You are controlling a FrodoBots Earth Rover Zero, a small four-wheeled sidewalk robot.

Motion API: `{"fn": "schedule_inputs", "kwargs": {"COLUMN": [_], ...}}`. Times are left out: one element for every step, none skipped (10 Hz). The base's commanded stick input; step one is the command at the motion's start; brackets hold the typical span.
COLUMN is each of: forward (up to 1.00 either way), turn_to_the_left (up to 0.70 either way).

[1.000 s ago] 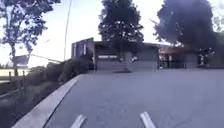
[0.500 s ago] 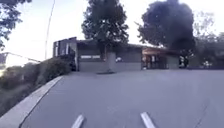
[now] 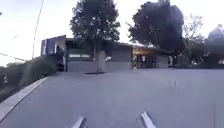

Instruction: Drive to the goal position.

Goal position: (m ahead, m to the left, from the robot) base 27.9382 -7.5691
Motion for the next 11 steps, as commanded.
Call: {"fn": "schedule_inputs", "kwargs": {"forward": [0.98,0.98,0.98,0.98,0.98,0.98,0.98,0.97,0.98,0.97,0.97], "turn_to_the_left": [0.00,0.00,0.00,0.00,0.00,0.00,-0.07,-0.37,-0.39,-0.39,-0.31]}}
